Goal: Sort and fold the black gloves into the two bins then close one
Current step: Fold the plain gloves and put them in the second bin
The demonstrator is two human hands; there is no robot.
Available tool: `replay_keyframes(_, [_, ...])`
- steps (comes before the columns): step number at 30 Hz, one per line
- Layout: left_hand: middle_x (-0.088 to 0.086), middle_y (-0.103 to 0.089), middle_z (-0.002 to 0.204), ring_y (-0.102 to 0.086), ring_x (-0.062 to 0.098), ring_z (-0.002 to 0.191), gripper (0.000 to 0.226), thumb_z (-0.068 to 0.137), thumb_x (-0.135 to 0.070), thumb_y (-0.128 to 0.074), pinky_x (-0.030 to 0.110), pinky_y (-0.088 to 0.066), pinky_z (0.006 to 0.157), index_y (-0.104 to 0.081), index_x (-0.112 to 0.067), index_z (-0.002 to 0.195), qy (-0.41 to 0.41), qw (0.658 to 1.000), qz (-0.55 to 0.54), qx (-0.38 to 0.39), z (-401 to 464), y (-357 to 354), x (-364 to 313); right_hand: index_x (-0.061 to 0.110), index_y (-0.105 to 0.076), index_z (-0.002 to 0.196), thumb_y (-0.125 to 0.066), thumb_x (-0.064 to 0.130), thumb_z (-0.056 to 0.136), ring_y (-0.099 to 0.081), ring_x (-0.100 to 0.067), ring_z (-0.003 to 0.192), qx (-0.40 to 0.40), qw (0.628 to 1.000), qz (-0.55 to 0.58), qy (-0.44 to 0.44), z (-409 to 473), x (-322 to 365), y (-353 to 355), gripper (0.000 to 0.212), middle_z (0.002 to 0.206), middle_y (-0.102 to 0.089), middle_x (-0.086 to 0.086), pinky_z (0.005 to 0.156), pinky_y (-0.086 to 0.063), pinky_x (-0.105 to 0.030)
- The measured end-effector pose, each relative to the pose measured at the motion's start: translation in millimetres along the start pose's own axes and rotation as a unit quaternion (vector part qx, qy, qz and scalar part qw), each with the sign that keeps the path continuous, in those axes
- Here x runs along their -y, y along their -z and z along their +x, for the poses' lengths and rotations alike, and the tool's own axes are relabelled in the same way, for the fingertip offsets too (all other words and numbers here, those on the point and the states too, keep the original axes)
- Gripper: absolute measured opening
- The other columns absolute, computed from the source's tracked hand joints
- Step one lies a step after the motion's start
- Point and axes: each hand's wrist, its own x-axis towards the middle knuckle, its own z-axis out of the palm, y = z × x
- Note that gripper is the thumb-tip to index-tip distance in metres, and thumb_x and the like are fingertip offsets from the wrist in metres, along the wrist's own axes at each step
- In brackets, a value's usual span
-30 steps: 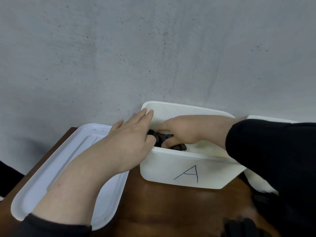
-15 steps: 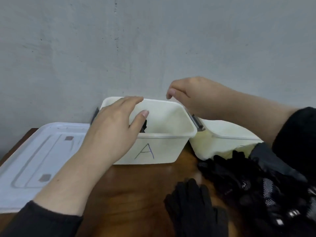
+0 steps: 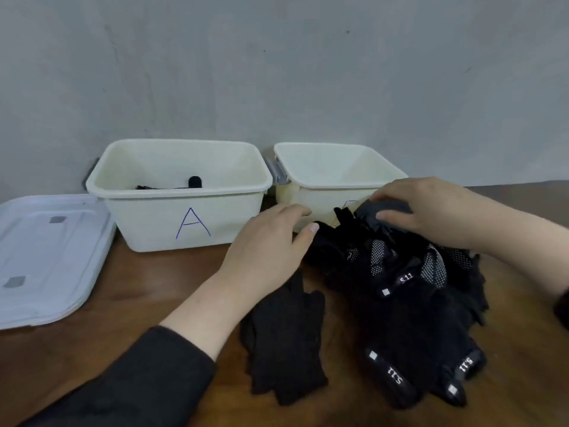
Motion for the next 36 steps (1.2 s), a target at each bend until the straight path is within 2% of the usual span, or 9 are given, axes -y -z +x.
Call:
replay_keyframes(10, [-0.005, -0.061, 0.126, -0.056, 0.015, 0.113, 0.038, 0.104, -0.042, -0.046, 0.033, -0.045, 0.094, -0.058, -0.024, 0.136, 0.026, 0.999, 0.035, 0.005, -12.3, -31.0, -41.8, 0.019, -0.054, 0.141, -0.061, 0.042, 0.097, -0.053, -0.028, 0.127, 0.063, 0.998, -0.021, -0.014, 38.3, -40.4, -32.8, 0.051, 0.139, -0.059, -0.004, 0.103, -0.043, -0.039])
replay_keyframes(15, [-0.006, -0.061, 0.128, -0.055, 0.013, 0.115, 0.037, 0.104, -0.042, -0.046, 0.031, -0.045, 0.094, -0.058, -0.025, 0.135, 0.038, 0.998, 0.049, 0.012, -17.8, -36.1, -52.9, 0.017, -0.046, 0.148, -0.062, 0.033, 0.100, -0.052, -0.018, 0.099, 0.119, 0.991, 0.065, 0.007, 46.1, -49.4, -54.9, 0.053, 0.100, -0.060, 0.010, 0.082, -0.034, -0.026])
replay_keyframes(19, [-0.006, -0.060, 0.132, -0.054, 0.012, 0.119, 0.038, 0.104, -0.041, -0.046, 0.024, -0.040, 0.094, -0.058, -0.024, 0.136, 0.037, 0.997, 0.062, 0.008, -19.2, -34.9, -58.1, 0.013, -0.067, 0.110, -0.063, 0.029, 0.098, -0.046, -0.016, 0.081, 0.098, 0.993, 0.056, 0.025, 47.1, -50.9, -64.4, 0.020, 0.078, -0.046, 0.014, 0.063, -0.034, -0.028])
replay_keyframes(21, [-0.007, -0.059, 0.134, -0.053, 0.011, 0.120, 0.038, 0.104, -0.041, -0.046, 0.021, -0.037, 0.093, -0.058, -0.025, 0.137, 0.040, 0.997, 0.060, 0.004, -20.5, -33.2, -60.6, 0.017, -0.066, 0.096, -0.066, 0.027, 0.096, -0.053, -0.023, 0.088, 0.044, 0.996, 0.080, 0.010, 42.4, -53.2, -57.8, 0.010, 0.081, -0.053, 0.009, 0.067, -0.038, -0.030])
replay_keyframes(23, [-0.008, -0.059, 0.134, -0.052, 0.009, 0.120, 0.037, 0.104, -0.040, -0.046, 0.019, -0.035, 0.091, -0.059, -0.025, 0.136, 0.041, 0.998, 0.047, -0.010, -21.1, -31.3, -62.2, 0.017, -0.071, 0.102, -0.064, 0.024, 0.097, -0.059, -0.030, 0.098, -0.056, 0.989, 0.136, -0.004, 35.6, -53.4, -44.2, 0.011, 0.097, -0.064, -0.002, 0.075, -0.041, -0.031])
replay_keyframes(27, [-0.010, -0.058, 0.136, -0.052, 0.006, 0.122, 0.036, 0.104, -0.037, -0.049, 0.017, -0.034, 0.094, -0.058, -0.026, 0.137, 0.048, 0.997, 0.004, -0.051, -18.5, -23.5, -66.6, 0.015, -0.068, 0.111, -0.055, 0.026, 0.103, -0.058, -0.029, 0.092, -0.166, 0.949, 0.266, -0.033, 15.2, -46.8, -2.2, 0.018, 0.099, -0.067, -0.006, 0.070, -0.035, -0.029])
replay_keyframes(30, [-0.011, -0.061, 0.133, -0.054, 0.005, 0.122, 0.037, 0.103, -0.036, -0.052, 0.025, -0.042, 0.104, -0.057, -0.027, 0.139, 0.056, 0.993, -0.050, -0.086, -14.3, -14.5, -74.2, 0.014, -0.067, 0.110, -0.052, 0.029, 0.104, -0.068, -0.025, 0.086, -0.177, 0.907, 0.383, -0.019, 1.4, -38.2, 21.6, 0.022, 0.100, -0.070, -0.011, 0.081, -0.058, -0.039])
replay_keyframes(33, [-0.018, -0.061, 0.127, -0.056, -0.003, 0.118, 0.041, 0.102, -0.039, -0.053, 0.015, -0.043, 0.095, -0.051, -0.034, 0.143, 0.076, 0.980, -0.149, -0.111, -12.1, -2.2, -84.4, 0.011, -0.067, 0.113, -0.046, 0.023, 0.108, -0.071, -0.013, 0.075, -0.142, 0.822, 0.552, 0.012, -13.8, -18.2, 34.5, 0.024, 0.099, -0.070, -0.005, 0.068, -0.060, -0.029])
replay_keyframes(36, [-0.023, -0.064, 0.122, -0.056, -0.011, 0.114, 0.048, 0.102, -0.043, -0.054, 0.010, -0.046, 0.093, -0.045, -0.034, 0.148, 0.111, 0.950, -0.267, -0.116, -17.2, 9.6, -93.0, 0.005, -0.067, 0.116, -0.043, 0.021, 0.109, -0.074, -0.023, 0.085, -0.061, 0.739, 0.669, 0.043, -24.9, 8.8, 33.7, 0.029, 0.096, -0.074, -0.006, 0.075, -0.062, -0.040])
